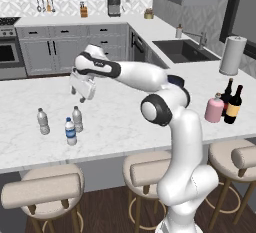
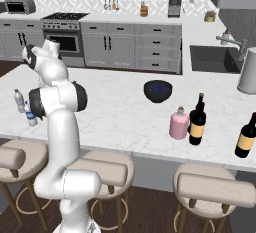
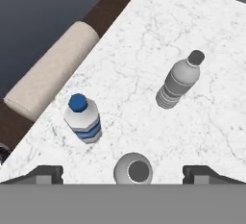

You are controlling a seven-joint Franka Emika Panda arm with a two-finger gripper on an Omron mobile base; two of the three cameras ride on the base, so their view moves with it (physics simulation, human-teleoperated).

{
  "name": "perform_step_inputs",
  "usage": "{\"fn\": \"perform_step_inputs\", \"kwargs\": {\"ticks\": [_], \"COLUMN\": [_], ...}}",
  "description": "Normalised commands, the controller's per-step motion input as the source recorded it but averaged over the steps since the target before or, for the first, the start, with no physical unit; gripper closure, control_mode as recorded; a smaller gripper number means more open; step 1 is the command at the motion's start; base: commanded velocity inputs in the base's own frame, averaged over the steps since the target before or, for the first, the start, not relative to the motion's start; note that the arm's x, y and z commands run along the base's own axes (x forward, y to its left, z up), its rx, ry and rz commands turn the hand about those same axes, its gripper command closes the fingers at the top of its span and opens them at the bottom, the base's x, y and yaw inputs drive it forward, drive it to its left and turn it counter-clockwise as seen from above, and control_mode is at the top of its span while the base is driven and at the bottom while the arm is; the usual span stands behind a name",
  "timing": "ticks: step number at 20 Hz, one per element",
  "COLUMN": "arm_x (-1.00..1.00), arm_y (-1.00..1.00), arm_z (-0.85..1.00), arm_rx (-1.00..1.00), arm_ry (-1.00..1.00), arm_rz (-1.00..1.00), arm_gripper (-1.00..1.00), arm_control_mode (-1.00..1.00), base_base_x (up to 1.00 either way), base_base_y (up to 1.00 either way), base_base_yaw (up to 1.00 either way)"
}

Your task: Move the plastic bottles in the middle to the plastics group, and the glass bottles in the middle to the glass group.

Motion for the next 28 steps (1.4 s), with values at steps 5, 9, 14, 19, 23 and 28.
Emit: {"fn": "perform_step_inputs", "kwargs": {"ticks": [5, 9, 14, 19, 23, 28], "arm_x": [-0.16, -0.2, -0.27, -0.57, -0.67, -0.66], "arm_y": [-0.36, -0.24, -0.35, -0.72, -0.59, -0.6], "arm_z": [0.11, -0.09, -0.04, 0.24, 0.34, 0.47], "arm_rx": [0.0, 0.0, 0.0, 0.0, 0.0, 0.0], "arm_ry": [0.13, 0.01, 0.0, -0.02, -0.03, -0.01], "arm_rz": [-0.35, -0.65, -0.69, -0.47, -0.34, -0.32], "arm_gripper": [-1.0, -1.0, -1.0, -1.0, -1.0, -1.0], "arm_control_mode": [-1.0, -1.0, -1.0, -1.0, -1.0, -1.0], "base_base_x": [0.0, 0.0, 0.0, 0.0, 0.0, 0.0], "base_base_y": [0.0, 0.0, 0.0, 0.0, 0.0, 0.0], "base_base_yaw": [0.0, 0.0, 0.0, 0.0, 0.0, 0.0]}}
